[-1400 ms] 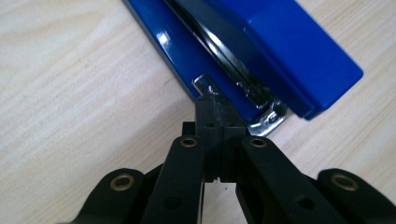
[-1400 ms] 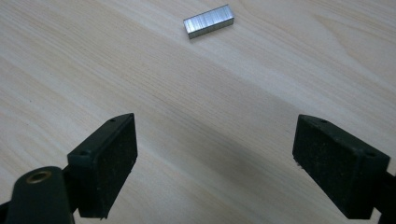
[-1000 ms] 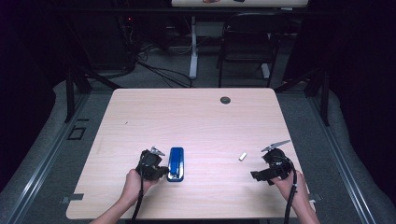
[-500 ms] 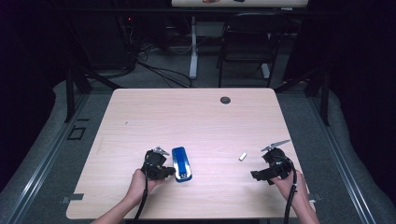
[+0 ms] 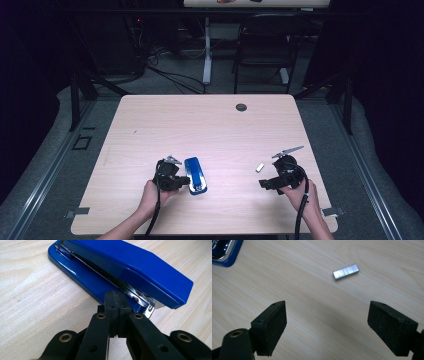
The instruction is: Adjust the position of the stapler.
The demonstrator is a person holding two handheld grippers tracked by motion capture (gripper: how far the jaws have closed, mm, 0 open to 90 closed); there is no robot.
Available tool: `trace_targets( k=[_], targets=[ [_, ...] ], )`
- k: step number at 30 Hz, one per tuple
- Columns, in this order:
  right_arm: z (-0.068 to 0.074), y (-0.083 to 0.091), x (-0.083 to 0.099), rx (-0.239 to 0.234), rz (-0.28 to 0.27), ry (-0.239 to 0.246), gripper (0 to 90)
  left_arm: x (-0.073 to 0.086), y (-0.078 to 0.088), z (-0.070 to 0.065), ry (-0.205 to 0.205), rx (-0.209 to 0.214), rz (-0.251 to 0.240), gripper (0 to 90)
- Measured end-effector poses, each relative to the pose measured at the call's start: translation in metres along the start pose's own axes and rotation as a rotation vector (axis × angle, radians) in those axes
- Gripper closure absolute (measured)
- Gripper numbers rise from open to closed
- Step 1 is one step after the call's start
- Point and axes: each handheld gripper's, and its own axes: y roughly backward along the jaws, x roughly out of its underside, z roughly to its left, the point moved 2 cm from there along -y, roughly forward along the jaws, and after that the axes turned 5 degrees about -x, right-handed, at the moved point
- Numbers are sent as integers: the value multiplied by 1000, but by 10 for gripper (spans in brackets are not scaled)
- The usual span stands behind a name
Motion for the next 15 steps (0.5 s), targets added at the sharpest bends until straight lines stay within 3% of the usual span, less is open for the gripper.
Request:
trace_targets(
  k=[1,6,12,15],
  targets=[
    [5,-3,-4,-6,1,11,150,0,-2,1,20,13,-6,900],
    [15,-10,-14,-32,-13,24,161,-1,-5,-5,22,13,-19,900],
    [27,-15,-24,-42,-20,48,173,-4,-9,-10,1,15,-23,900],
    [38,-20,-32,-66,-24,93,179,-5,-11,-12,-12,30,-29,900]
  ],
)
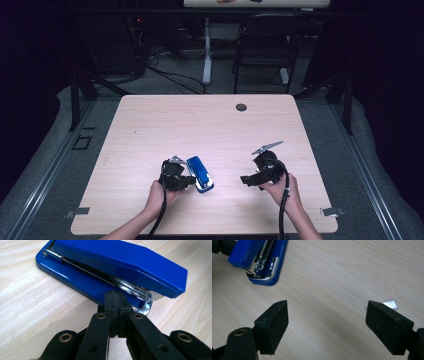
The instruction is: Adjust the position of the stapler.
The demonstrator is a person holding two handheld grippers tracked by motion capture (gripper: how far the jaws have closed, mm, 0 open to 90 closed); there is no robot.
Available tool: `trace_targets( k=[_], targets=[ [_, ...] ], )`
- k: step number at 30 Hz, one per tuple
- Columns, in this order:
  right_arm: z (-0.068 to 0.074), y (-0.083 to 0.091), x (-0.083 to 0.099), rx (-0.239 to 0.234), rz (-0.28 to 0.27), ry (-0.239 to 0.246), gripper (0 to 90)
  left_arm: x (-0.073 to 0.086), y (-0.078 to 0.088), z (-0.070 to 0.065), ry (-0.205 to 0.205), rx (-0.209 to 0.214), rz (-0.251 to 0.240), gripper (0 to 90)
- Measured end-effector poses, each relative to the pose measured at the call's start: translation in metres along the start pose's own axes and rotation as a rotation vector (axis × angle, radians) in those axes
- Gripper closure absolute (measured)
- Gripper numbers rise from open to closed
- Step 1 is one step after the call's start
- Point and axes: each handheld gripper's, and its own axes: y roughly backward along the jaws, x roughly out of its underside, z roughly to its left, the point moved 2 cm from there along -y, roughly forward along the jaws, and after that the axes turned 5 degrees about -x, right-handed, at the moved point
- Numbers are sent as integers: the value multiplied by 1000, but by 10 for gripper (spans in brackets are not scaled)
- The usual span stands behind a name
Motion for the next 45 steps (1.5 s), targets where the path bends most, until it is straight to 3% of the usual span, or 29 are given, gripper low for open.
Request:
trace_targets(
  k=[7,9,10,13,14,15,17,22,27,31,35,39,43,45],
  targets=[
    [15,-13,-16,-35,-11,33,202,-3,-2,0,-6,38,7,897],
    [21,-16,-20,-44,-18,46,212,-6,-2,0,-18,46,40,756],
    [25,-17,-23,-48,-23,54,219,-7,-2,0,-34,35,54,695],
    [33,-19,-26,-54,-45,70,249,-8,0,3,-31,2,57,522],
    [44,-19,-30,-56,-50,118,258,-10,5,8,-31,-35,57,489],
    [47,-20,-31,-60,-58,126,263,-11,7,11,-32,-65,48,445],
    [56,-22,-35,-75,-65,139,263,-13,12,16,-18,-116,33,372],
    [73,-33,-44,-109,-44,177,294,-15,26,32,28,-183,-1,237],
    [83,-50,-50,-116,-20,192,381,-14,39,47,38,-225,-18,199],
    [91,-63,-50,-101,-7,200,452,-12,40,52,-5,-256,15,218],
    [96,-71,-50,-74,12,207,494,-11,37,54,-11,-258,39,218],
    [98,-83,-46,0,41,215,530,-11,34,55,-17,-261,57,222],
    [99,-86,-44,-3,13,208,575,-10,31,56,-19,-260,68,227],
    [101,-86,-43,23,-1,235,574,-10,30,56,-26,-252,74,238]
  ],
)
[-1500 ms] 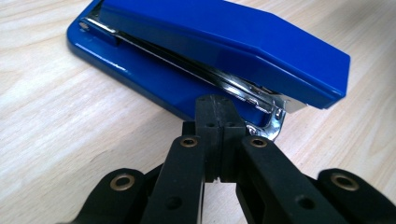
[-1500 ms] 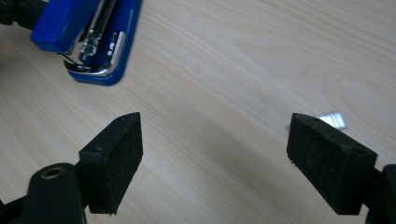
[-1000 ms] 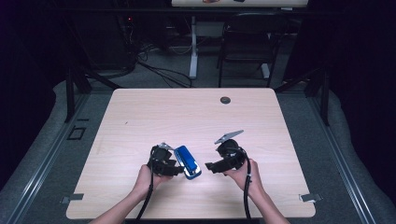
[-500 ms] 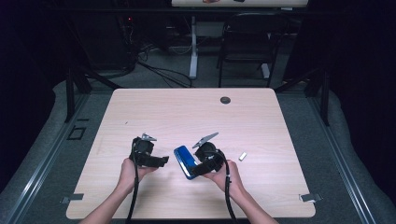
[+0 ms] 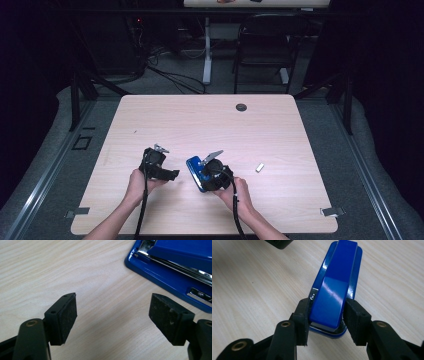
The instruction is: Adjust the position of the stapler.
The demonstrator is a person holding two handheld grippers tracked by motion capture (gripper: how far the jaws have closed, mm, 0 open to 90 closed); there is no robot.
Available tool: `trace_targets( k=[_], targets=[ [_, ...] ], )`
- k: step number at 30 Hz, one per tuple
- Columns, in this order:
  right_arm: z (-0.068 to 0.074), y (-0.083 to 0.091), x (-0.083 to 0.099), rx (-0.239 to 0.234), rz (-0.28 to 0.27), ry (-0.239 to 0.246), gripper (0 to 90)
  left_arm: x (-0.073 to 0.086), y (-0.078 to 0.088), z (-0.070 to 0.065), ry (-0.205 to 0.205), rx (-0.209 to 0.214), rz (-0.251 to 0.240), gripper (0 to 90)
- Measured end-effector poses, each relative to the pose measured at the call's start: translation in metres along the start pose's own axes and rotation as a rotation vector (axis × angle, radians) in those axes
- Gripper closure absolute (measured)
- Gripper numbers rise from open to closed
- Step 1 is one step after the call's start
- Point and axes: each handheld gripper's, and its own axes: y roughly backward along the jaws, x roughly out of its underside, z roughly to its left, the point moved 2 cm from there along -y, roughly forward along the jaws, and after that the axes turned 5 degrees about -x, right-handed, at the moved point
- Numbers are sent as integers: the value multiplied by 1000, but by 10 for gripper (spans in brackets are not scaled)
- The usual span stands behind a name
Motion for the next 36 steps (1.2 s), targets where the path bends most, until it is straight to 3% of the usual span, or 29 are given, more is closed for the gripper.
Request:
trace_targets(
  k=[4,15,23,36],
  targets=[
    [3,-2,2,25,-13,3,581,0,-1,-3,-14,-2,4,240],
    [9,-7,4,84,-3,32,605,0,-4,-1,4,-3,2,214],
    [5,-5,5,39,7,45,613,0,-4,0,4,4,2,211],
    [-1,-2,5,-48,49,144,637,0,1,5,5,22,-30,178]
  ],
)
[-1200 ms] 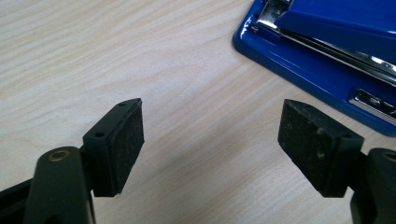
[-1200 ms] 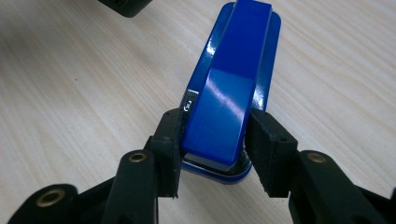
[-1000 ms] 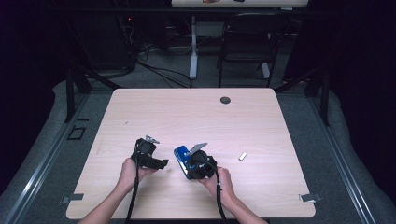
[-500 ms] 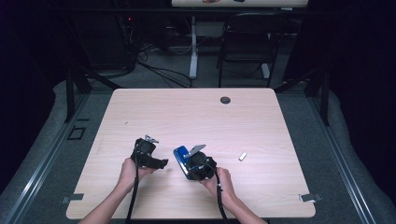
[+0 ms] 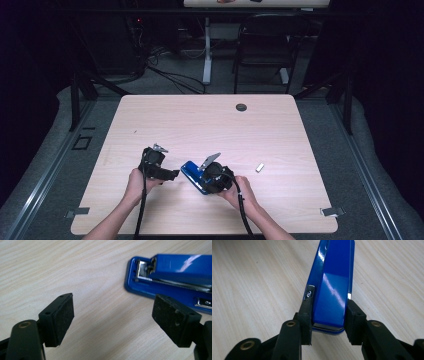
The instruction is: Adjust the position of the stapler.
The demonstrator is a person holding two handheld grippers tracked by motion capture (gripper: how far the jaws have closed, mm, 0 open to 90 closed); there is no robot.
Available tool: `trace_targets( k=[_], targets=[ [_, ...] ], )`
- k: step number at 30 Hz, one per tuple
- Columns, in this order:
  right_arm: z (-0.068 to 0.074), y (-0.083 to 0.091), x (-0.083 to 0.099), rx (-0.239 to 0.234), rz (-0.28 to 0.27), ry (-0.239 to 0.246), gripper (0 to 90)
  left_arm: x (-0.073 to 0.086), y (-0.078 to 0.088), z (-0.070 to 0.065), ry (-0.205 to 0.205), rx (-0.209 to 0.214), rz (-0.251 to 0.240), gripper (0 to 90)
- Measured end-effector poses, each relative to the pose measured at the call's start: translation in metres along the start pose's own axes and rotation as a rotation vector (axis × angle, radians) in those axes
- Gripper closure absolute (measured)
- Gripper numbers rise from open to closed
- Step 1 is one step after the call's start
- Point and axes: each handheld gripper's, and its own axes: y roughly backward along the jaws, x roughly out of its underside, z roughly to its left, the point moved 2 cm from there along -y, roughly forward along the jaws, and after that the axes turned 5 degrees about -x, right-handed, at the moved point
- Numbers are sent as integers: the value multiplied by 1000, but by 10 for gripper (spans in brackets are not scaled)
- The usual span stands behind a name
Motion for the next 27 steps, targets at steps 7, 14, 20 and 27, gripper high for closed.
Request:
trace_targets(
  k=[7,14,20,27],
  targets=[
    [-7,6,2,-46,44,43,649,0,4,5,12,2,-12,171],
    [-6,1,2,-60,10,-23,571,-1,5,7,18,1,-18,170],
    [-1,-5,3,-2,30,11,650,-1,5,7,17,6,-21,168],
    [-4,-3,4,-7,62,51,655,-1,6,6,7,10,-22,167]
  ],
)
